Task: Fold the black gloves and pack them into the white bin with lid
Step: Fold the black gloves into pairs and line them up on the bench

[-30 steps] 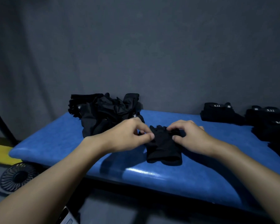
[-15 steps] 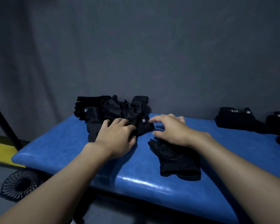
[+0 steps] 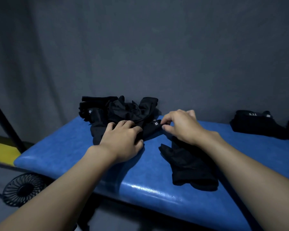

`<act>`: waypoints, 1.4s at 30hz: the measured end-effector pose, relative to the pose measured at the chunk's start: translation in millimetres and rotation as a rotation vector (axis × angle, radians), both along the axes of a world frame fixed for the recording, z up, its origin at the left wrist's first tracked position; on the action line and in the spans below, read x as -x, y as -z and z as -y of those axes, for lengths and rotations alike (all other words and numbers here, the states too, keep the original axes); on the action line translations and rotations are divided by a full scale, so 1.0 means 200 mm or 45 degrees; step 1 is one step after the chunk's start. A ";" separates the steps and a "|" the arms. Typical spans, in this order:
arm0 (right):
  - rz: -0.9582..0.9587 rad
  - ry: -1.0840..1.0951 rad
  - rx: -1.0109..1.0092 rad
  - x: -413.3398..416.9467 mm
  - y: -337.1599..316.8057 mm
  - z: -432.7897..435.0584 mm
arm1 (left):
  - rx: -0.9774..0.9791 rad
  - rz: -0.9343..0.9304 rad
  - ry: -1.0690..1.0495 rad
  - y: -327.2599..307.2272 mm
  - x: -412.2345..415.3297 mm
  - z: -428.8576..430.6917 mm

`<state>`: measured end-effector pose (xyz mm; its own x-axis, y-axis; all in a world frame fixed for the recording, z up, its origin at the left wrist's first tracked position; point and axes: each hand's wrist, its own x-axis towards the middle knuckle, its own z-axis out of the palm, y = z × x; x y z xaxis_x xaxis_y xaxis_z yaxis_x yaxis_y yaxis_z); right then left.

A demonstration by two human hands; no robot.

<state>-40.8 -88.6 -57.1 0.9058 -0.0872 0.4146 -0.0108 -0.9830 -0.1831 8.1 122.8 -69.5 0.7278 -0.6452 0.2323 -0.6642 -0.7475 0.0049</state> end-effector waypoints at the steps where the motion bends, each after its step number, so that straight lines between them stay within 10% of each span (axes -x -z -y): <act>1: 0.040 0.018 -0.007 0.01 -0.02 0.01 | -0.017 -0.018 -0.020 -0.01 0.00 0.00; 25: 0.436 -0.024 -0.665 0.39 -0.24 0.13 | 1.023 -0.054 0.158 -0.22 0.17 0.22; 42: 0.325 -0.047 -0.606 0.75 -0.21 0.23 | 1.154 -0.153 0.547 -0.28 0.40 0.51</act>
<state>-191.5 -134.0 -14.1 0.7876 -0.2889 0.5443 0.1251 -0.7899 -0.6003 -72.5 20.1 -14.3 0.5263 -0.4747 0.7055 -0.8339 -0.1262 0.5372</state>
